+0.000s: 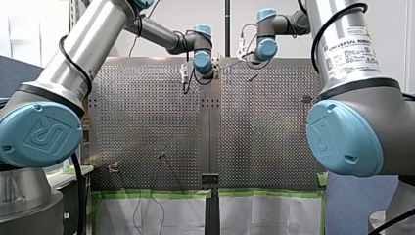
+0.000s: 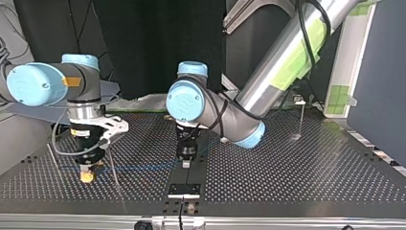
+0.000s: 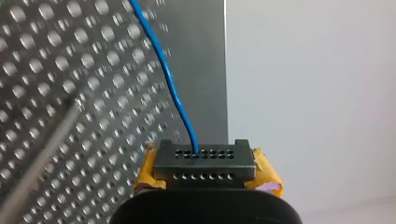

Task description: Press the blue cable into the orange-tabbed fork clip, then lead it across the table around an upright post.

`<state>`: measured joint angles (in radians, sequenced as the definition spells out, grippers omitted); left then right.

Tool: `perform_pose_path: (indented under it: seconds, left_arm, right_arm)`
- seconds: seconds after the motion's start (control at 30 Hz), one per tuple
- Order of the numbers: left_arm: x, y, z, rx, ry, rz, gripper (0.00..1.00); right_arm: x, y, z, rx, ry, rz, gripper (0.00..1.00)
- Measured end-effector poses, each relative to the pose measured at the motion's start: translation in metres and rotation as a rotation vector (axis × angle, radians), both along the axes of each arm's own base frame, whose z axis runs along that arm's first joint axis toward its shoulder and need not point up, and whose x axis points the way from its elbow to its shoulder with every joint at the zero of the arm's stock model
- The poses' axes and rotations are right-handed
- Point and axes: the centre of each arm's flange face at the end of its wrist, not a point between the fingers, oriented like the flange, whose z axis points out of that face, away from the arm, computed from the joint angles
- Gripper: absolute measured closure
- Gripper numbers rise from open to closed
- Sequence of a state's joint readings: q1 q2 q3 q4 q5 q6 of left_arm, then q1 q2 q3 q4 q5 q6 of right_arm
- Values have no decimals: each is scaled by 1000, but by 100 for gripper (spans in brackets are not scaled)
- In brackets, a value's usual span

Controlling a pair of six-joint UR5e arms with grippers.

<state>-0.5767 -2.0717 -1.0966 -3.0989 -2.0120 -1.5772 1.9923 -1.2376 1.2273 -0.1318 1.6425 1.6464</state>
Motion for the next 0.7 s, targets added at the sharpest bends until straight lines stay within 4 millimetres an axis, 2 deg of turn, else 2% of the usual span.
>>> perform_pose_path:
  seconds: [0.27,0.43,0.7]
  left_arm:
    - [-2,-27,-19,19,53,-40,100]
    - [8,-41,-31,13,71,-61,100]
    - [16,-56,-22,-52,54,-100,100]
  right_arm:
    - [-29,-14,3,11,7,-48,100]
    - [-42,-22,2,13,7,-63,100]
    - [-55,-30,2,15,7,-79,100]
